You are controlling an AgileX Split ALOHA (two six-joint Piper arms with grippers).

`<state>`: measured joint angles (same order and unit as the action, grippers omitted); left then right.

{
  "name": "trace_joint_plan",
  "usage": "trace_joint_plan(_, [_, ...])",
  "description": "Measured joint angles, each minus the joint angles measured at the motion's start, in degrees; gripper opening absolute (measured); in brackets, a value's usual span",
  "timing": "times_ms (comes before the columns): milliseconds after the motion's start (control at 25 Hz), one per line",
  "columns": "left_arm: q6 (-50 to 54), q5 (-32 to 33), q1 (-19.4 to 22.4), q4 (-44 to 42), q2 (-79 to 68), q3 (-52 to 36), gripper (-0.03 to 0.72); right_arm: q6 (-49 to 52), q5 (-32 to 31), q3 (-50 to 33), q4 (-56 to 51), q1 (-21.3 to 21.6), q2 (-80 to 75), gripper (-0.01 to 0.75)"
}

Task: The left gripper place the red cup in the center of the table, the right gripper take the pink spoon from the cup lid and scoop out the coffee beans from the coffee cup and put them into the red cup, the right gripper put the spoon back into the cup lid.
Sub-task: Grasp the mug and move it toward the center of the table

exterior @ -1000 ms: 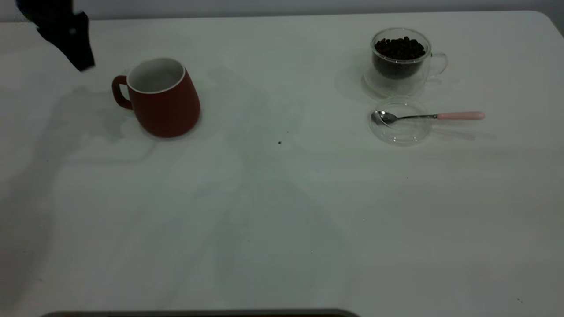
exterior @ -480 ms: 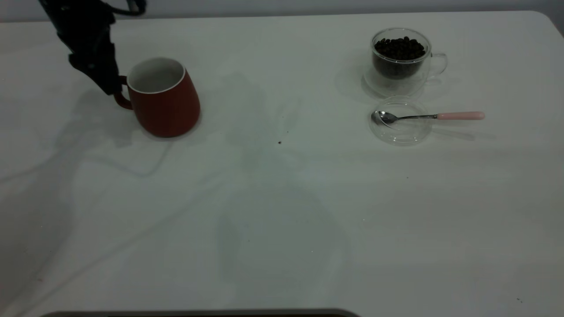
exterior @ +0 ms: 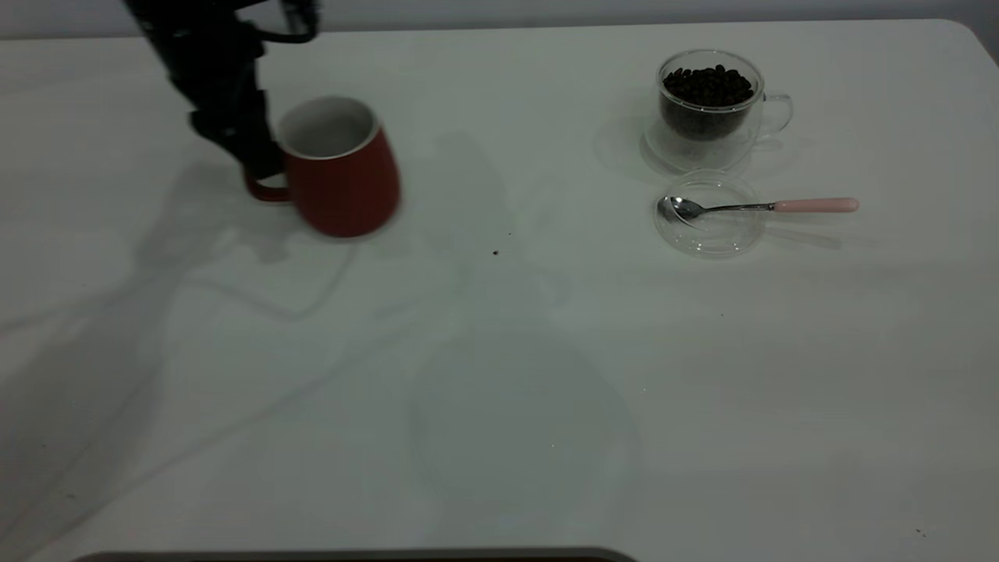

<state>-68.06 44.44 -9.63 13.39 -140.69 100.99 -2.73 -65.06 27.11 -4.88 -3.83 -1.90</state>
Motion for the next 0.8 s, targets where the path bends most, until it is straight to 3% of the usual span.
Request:
trace_joint_plan(440, [0.0,-6.64,-7.86,5.38,-0.87,0.0,0.493,0.0,0.0,0.0,0.0,0.0,0.0,0.489])
trace_joint_plan(800, [5.29,-1.97,-8.33,1.98,3.04,0.0,0.493,0.0,0.0,0.0,0.0,0.0,0.26,0.489])
